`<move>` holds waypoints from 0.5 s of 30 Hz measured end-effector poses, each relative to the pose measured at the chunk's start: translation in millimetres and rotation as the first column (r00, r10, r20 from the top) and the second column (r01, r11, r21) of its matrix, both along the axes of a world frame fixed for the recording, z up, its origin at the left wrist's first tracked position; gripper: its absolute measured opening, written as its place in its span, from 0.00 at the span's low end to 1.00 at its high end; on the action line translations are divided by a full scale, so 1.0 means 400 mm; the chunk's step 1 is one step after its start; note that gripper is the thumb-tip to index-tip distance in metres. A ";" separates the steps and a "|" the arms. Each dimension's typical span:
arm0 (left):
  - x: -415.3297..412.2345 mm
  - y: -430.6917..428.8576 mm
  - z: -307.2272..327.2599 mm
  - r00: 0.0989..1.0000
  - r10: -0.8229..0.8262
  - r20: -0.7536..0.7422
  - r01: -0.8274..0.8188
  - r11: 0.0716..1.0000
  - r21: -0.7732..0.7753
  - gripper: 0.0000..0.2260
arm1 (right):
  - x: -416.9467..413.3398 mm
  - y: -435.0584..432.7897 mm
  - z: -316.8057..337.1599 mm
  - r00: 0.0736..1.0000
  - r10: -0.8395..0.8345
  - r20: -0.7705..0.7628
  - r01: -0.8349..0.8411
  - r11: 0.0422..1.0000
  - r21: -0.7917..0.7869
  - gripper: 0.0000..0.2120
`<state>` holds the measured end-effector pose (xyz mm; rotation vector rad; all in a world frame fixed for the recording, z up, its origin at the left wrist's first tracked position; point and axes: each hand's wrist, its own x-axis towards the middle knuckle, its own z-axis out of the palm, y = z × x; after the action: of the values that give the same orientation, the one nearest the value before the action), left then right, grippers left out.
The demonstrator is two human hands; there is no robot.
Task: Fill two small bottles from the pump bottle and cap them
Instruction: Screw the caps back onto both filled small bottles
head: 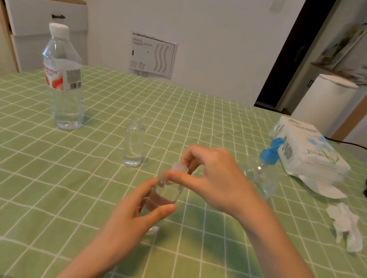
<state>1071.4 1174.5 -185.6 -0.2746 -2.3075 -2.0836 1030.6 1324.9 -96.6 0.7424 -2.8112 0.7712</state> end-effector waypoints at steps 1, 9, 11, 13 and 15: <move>0.001 0.000 0.000 1.000 -0.004 0.004 0.004 1.000 0.004 0.21 | 0.001 0.003 -0.001 1.000 0.009 0.022 -0.009 1.000 -0.003 0.19; -0.004 -0.004 0.009 1.000 -0.011 -0.018 0.012 0.999 0.030 0.22 | 0.004 0.020 -0.004 0.999 0.023 0.032 -0.018 0.987 -0.162 0.13; -0.003 0.000 0.006 1.000 -0.015 -0.011 0.015 0.999 0.042 0.22 | 0.002 0.022 -0.004 0.999 -0.003 0.045 0.009 0.992 -0.126 0.17; -0.003 0.002 0.003 1.000 -0.017 -0.007 0.017 0.999 0.046 0.22 | 0.003 0.028 -0.005 0.992 0.032 0.118 -0.015 0.991 -0.135 0.22; -0.004 0.004 0.003 1.000 -0.023 -0.009 0.024 0.999 0.041 0.21 | 0.004 0.034 -0.008 0.984 0.088 0.157 -0.062 0.984 -0.169 0.21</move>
<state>1069.9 1176.1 -184.5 -0.3105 -2.2645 -2.1339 1032.3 1338.3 -99.6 0.7953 -2.8297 1.1087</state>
